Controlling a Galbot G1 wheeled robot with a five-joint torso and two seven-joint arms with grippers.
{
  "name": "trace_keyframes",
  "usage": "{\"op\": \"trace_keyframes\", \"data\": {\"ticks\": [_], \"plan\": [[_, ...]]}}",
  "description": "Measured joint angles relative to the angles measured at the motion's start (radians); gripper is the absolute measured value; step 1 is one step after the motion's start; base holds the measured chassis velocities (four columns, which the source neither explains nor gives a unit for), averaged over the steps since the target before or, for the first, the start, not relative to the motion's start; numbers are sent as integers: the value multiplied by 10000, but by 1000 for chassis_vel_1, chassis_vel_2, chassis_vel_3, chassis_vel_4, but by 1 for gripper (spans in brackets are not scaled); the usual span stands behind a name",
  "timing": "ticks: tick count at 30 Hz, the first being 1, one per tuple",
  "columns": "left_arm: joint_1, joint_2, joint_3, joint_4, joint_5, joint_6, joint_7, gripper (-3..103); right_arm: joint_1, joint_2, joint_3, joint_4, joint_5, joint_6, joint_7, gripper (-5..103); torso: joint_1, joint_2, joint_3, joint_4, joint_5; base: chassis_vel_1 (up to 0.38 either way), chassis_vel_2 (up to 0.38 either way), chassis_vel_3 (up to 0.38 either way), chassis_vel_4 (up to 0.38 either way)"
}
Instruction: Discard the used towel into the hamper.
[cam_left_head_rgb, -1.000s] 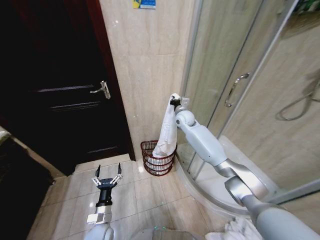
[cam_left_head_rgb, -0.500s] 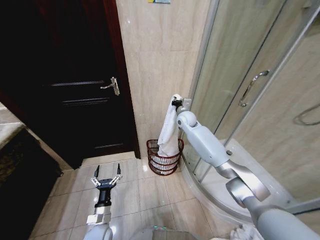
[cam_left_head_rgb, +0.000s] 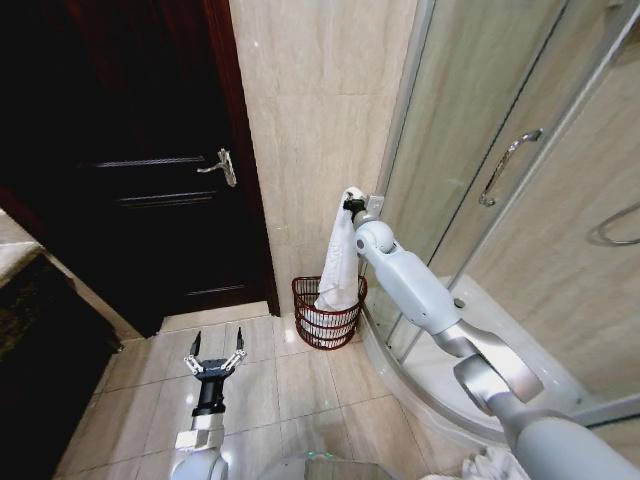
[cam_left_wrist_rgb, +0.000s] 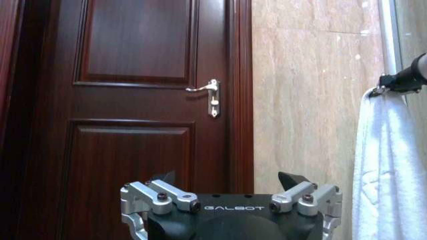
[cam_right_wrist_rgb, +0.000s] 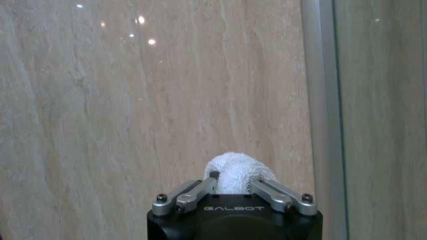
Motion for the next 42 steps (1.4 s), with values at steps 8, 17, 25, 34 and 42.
{"op": "trace_keyframes", "data": {"ticks": [8, 17, 25, 34, 42], "plan": [[-2, -46, 34, 23, 54, -1, -4, 100, -71, -58, 51, 15, -57, 0, -79, 3, -161, -378, -216, -1, 0, 0, 0, 0, 0], [-27, -36, 31, 63, 30, 2, -18, 100, -32, 2, 46, -50, -87, 1, -106, 3, -327, -769, -441, 0, 0, 0, 0, 0, 0], [7, -44, 122, 56, 24, 22, -19, 100, -77, -61, 27, 44, -81, 2, -96, 3, -475, -1115, -640, -1, 0, 0, 0, 0, 0], [0, -43, 168, 51, 82, 22, -18, 100, -109, -186, -18, 163, -9, 3, -64, 3, -635, -1495, -859, -1, 0, 0, 0, 0, 0], [-6, -61, 219, 74, 84, 21, -17, 100, -86, -145, -148, 181, 11, 2, -76, 3, -787, -1847, -1059, 0, 0, 0, 0, 0, 0]]}}
